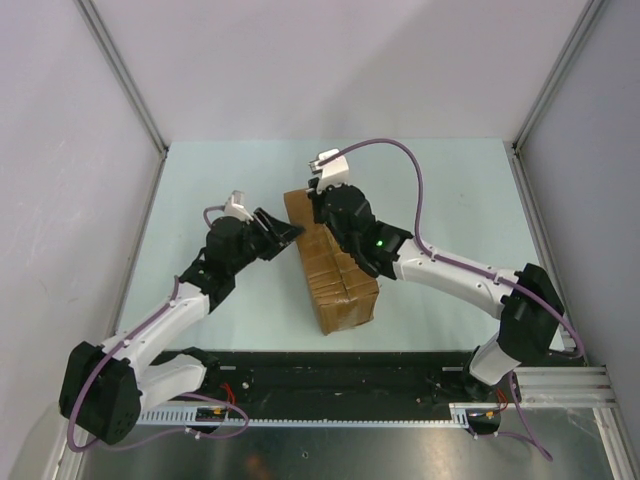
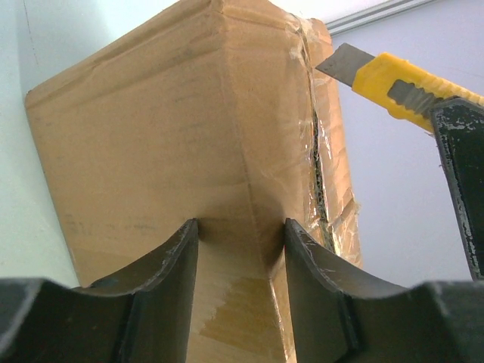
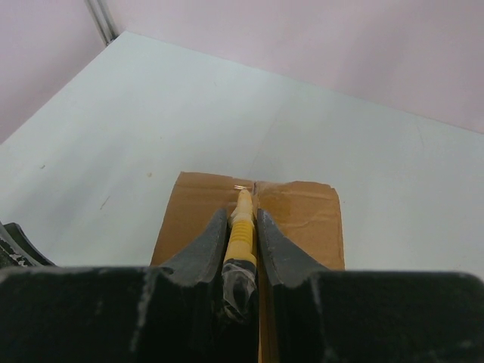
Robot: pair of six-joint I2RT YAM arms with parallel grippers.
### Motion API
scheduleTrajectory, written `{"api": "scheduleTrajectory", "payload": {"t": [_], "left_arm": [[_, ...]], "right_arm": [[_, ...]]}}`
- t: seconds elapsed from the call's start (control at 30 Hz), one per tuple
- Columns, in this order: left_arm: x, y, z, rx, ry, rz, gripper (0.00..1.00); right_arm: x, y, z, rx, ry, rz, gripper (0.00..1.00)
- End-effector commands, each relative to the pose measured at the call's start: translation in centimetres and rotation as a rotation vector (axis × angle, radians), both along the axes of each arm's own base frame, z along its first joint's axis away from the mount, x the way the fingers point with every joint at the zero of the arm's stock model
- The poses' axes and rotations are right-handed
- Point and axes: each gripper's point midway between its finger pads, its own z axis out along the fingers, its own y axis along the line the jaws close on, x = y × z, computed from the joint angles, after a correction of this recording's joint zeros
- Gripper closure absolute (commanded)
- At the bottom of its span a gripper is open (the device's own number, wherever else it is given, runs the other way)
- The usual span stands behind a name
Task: Unpack the express box
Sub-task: Cut the express box at the center of the board.
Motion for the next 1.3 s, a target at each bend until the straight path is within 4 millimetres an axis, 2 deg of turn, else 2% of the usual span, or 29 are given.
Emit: {"api": "scheduleTrajectory", "payload": {"t": [0.0, 0.23, 0.47, 0.8, 1.03, 1.27], "left_arm": [[-4.3, 2.2, -9.9, 0.245, 0.294, -0.042, 0.68], [-4.5, 2.3, -10.0, 0.249, 0.295, -0.040, 0.68], [-4.6, 2.4, -10.2, 0.252, 0.303, -0.036, 0.70], [-4.7, 2.5, -10.3, 0.257, 0.305, -0.033, 0.71], [-4.7, 2.6, -10.4, 0.261, 0.309, -0.030, 0.71], [-4.6, 2.6, -10.4, 0.263, 0.309, -0.028, 0.71]], "right_arm": [[0.7, 0.3, 2.4, 0.051, -0.048, -0.022, 1.00], [1.4, -0.1, 2.3, 0.065, -0.045, -0.045, 1.00], [1.4, -0.4, 3.1, 0.080, -0.059, -0.055, 1.00], [1.7, -0.2, 1.8, 0.054, -0.039, -0.060, 1.00], [1.5, -0.6, 3.4, 0.069, -0.075, -0.057, 1.00], [1.7, -0.2, 1.1, 0.025, -0.027, -0.048, 1.00]]}}
